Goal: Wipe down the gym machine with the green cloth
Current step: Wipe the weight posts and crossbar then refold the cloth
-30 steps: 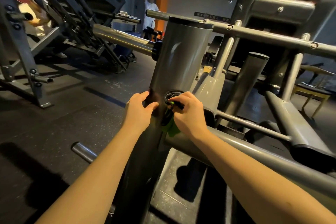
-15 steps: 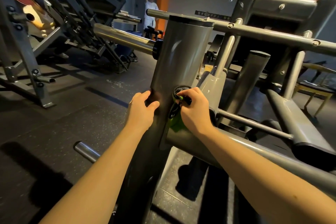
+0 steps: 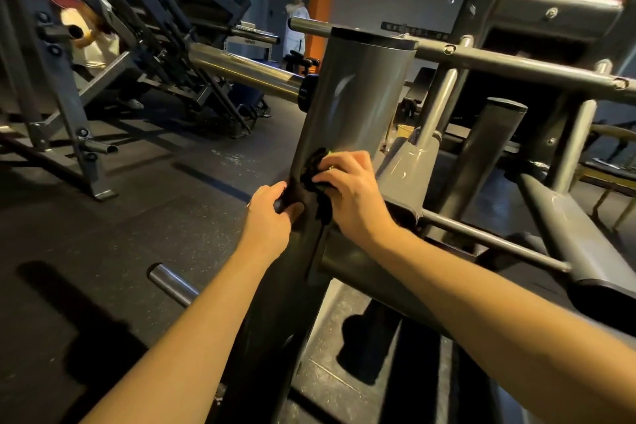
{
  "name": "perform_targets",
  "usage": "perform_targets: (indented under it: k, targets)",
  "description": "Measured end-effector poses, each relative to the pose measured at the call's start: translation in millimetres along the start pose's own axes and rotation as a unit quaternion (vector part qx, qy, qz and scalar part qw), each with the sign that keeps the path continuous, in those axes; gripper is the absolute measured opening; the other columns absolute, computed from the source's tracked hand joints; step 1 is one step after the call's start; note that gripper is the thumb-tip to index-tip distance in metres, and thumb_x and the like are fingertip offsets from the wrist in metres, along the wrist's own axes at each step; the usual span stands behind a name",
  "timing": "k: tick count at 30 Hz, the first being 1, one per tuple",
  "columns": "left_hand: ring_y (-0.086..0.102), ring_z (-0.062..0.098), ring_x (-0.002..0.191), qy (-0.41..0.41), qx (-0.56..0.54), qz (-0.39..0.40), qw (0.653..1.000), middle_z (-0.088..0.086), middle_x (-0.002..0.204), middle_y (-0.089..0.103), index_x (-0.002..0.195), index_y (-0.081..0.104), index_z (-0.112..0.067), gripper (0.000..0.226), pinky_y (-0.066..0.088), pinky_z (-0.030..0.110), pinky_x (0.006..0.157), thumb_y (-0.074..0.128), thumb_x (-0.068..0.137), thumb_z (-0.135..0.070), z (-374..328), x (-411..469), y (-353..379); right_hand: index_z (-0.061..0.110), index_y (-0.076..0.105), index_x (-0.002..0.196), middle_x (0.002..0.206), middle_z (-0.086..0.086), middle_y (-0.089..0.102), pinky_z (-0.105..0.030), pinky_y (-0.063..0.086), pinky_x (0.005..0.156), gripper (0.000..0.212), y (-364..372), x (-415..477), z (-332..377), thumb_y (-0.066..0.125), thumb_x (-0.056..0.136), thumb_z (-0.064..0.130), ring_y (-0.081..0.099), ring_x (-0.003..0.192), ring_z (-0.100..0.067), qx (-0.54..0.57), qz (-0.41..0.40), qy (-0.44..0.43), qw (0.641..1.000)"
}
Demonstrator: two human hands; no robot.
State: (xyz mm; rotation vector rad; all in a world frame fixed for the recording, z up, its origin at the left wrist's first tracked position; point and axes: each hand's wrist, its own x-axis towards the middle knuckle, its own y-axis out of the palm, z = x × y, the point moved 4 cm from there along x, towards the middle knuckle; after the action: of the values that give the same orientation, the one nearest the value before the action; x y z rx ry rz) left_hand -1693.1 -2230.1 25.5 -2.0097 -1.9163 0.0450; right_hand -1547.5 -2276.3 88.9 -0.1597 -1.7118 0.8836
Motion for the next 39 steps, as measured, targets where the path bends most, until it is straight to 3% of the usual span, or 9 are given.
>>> perform_targets:
  k: [2, 6, 12, 16, 19, 22, 26, 34, 39]
  targets:
    - [0.058, 0.019, 0.121, -0.015, -0.020, 0.008, 1.000, -0.002, 0.124, 0.061, 0.140, 0.056, -0.012, 0.042, 0.053, 0.015, 0.085, 0.065, 0.099, -0.012, 3.9, -1.3, -3.9, 0.007, 0.078, 0.097, 0.110, -0.010, 0.067, -0.020, 0.040, 0.092, 0.010, -12.4, 24.5, -8.7, 0.073, 0.089, 0.005, 0.052, 0.107, -0.031, 0.005, -0.024, -0.010, 1.000]
    - [0.056, 0.022, 0.129, 0.004, -0.009, 0.030, 0.999, 0.004, 0.138, 0.060, 0.143, 0.055, -0.018, 0.052, 0.047, 0.035, 0.103, 0.071, 0.094, -0.019, 10.6, -2.2, -3.8, 0.007, 0.077, 0.100, 0.112, -0.012, 0.065, -0.011, 0.036, 0.086, 0.017, -52.4, 84.0, -36.4, 0.063, 0.092, 0.007, 0.052, 0.106, -0.026, -0.018, -0.159, 0.096, 0.982]
    - [0.053, 0.023, 0.132, -0.025, -0.015, 0.032, 0.999, 0.004, 0.141, 0.058, 0.147, 0.051, -0.017, 0.055, 0.043, 0.036, 0.104, 0.070, 0.095, -0.019, 21.5, -8.6, -2.7, 0.004, 0.066, 0.104, 0.124, -0.012, 0.052, -0.011, 0.045, 0.092, 0.017, -29.1, 46.8, -25.9, 0.060, 0.090, -0.003, 0.051, 0.109, -0.013, 0.082, -0.214, 0.210, 0.951]
    - [0.049, 0.020, 0.136, -0.014, 0.006, 0.026, 1.000, 0.002, 0.145, 0.051, 0.152, 0.045, -0.015, 0.058, 0.043, 0.037, 0.108, 0.067, 0.098, -0.017, 26.6, -12.3, -2.9, 0.007, 0.064, 0.103, 0.123, -0.005, 0.050, -0.015, 0.048, 0.098, 0.029, -10.7, -4.0, -6.3, 0.067, 0.081, -0.012, 0.051, 0.109, -0.008, 0.116, -0.167, 0.296, 0.933]
    - [0.046, 0.021, 0.138, -0.011, 0.009, 0.019, 1.000, 0.003, 0.149, 0.048, 0.153, 0.042, -0.016, 0.060, 0.041, 0.037, 0.109, 0.066, 0.099, -0.025, 26.2, -15.2, -0.8, 0.009, 0.066, 0.106, 0.115, -0.001, 0.057, -0.011, 0.048, 0.090, 0.020, -4.1, -32.4, 3.7, 0.064, 0.090, -0.002, 0.052, 0.097, -0.001, 0.102, -0.132, 0.372, 0.913]
    - [0.043, 0.022, 0.142, -0.023, 0.004, 0.024, 0.999, 0.003, 0.155, 0.043, 0.155, 0.039, -0.017, 0.064, 0.039, 0.041, 0.113, 0.066, 0.099, -0.029, 28.7, -17.7, 0.2, 0.012, 0.069, 0.111, 0.109, 0.002, 0.060, -0.021, 0.047, 0.081, 0.019, -11.2, -38.6, -8.1, 0.061, 0.095, 0.007, 0.054, 0.094, -0.008, 0.087, -0.080, 0.430, 0.895]
    - [0.045, 0.021, 0.140, -0.032, 0.008, 0.025, 0.999, 0.002, 0.154, 0.046, 0.155, 0.041, -0.018, 0.064, 0.040, 0.042, 0.112, 0.068, 0.097, -0.031, 34.1, -16.3, 0.9, 0.010, 0.070, 0.115, 0.100, -0.003, 0.066, -0.018, 0.039, 0.070, 0.021, -18.5, -36.0, -34.7, 0.057, 0.099, 0.013, 0.055, 0.081, -0.011, 0.079, -0.061, 0.524, 0.846]
    - [0.046, 0.021, 0.139, -0.024, 0.023, 0.025, 0.999, 0.003, 0.152, 0.047, 0.153, 0.045, -0.017, 0.062, 0.040, 0.043, 0.113, 0.069, 0.097, -0.028, 37.7, -14.7, -1.4, 0.011, 0.073, 0.112, 0.107, 0.006, 0.056, 0.002, 0.041, 0.075, 0.018, -3.4, -47.2, 16.4, 0.069, 0.094, 0.011, 0.054, 0.095, -0.003, 0.093, -0.063, 0.379, 0.918]
    - [0.048, 0.020, 0.138, -0.038, 0.018, 0.041, 0.998, 0.002, 0.147, 0.053, 0.150, 0.048, -0.019, 0.058, 0.041, 0.048, 0.115, 0.068, 0.096, -0.024, 47.5, -18.0, -2.2, 0.012, 0.075, 0.110, 0.113, 0.003, 0.060, -0.017, 0.052, 0.091, 0.020, -18.5, -30.8, 6.5, 0.073, 0.090, 0.006, 0.059, 0.104, -0.009, 0.115, -0.088, 0.307, 0.941]
